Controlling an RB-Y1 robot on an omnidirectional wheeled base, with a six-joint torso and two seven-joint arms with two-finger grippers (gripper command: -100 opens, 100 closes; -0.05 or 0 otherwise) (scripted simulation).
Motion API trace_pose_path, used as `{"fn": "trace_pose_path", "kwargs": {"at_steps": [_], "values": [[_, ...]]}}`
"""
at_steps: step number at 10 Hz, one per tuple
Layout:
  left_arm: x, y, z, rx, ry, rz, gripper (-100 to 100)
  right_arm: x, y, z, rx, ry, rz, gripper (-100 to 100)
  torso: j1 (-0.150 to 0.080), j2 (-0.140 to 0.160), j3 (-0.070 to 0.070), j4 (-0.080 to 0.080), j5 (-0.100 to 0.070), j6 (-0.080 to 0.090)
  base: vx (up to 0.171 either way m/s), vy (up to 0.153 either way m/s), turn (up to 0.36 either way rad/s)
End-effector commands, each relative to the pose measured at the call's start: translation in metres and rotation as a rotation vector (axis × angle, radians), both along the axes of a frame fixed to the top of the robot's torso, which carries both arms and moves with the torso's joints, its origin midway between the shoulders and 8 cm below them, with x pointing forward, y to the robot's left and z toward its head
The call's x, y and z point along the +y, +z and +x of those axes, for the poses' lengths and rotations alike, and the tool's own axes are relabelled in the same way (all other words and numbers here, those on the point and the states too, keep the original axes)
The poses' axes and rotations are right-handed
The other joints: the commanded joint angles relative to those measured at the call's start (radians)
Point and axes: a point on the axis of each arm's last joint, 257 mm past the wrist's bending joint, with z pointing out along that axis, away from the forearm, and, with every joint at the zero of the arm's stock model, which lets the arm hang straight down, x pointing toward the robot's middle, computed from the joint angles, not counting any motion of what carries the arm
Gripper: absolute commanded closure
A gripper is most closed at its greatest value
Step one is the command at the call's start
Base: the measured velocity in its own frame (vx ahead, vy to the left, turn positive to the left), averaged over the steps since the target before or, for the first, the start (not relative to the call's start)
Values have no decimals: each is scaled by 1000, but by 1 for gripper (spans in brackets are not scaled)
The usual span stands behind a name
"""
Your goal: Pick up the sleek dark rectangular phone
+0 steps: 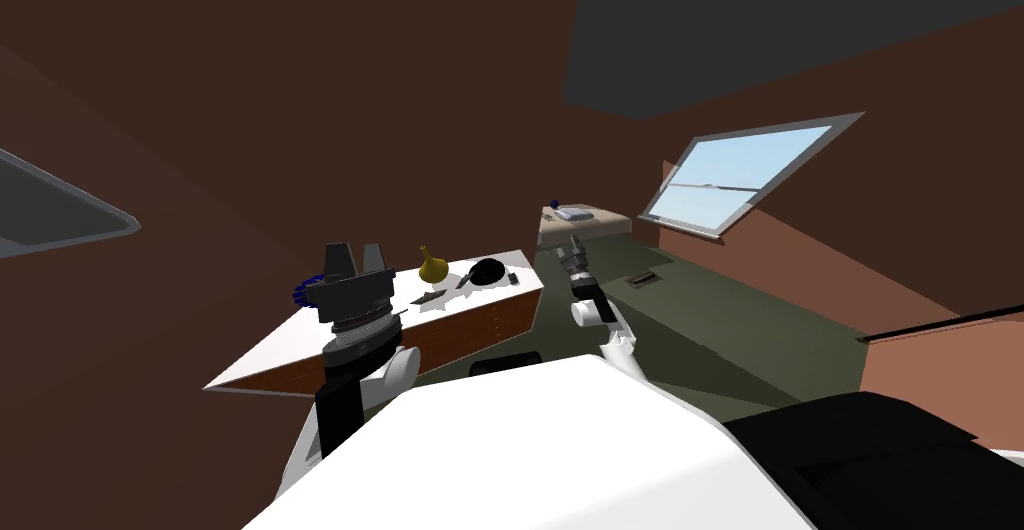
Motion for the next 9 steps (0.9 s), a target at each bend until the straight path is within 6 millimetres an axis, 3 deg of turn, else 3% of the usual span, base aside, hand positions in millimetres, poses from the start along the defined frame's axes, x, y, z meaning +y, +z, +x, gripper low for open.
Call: {"fn": "trace_pose_path", "kwargs": {"at_steps": [1, 4, 6, 9], "values": [[0, 0, 0, 0, 0, 0, 0, -1, -11, 10, 49, 15, 37, -100, 0, 0, 0, 0, 0, 0, 3, -3, 58], [0, 0, 0, 0, 0, 0, 0, -4, -34, 38, 138, 46, 117, -100, 0, 0, 0, 0, 0, 1, 3, 0, 95], [0, 0, 0, 0, 0, 0, 0, -5, -42, 40, 172, 49, 144, -100, 0, 0, 0, 0, 0, 1, 1, 0, 32], [0, 0, 0, 0, 0, 0, 0, -9, -66, 67, 268, 68, 240, -100, 0, 0, 0, 0, 0, 1, 3, 5, 113]]}}
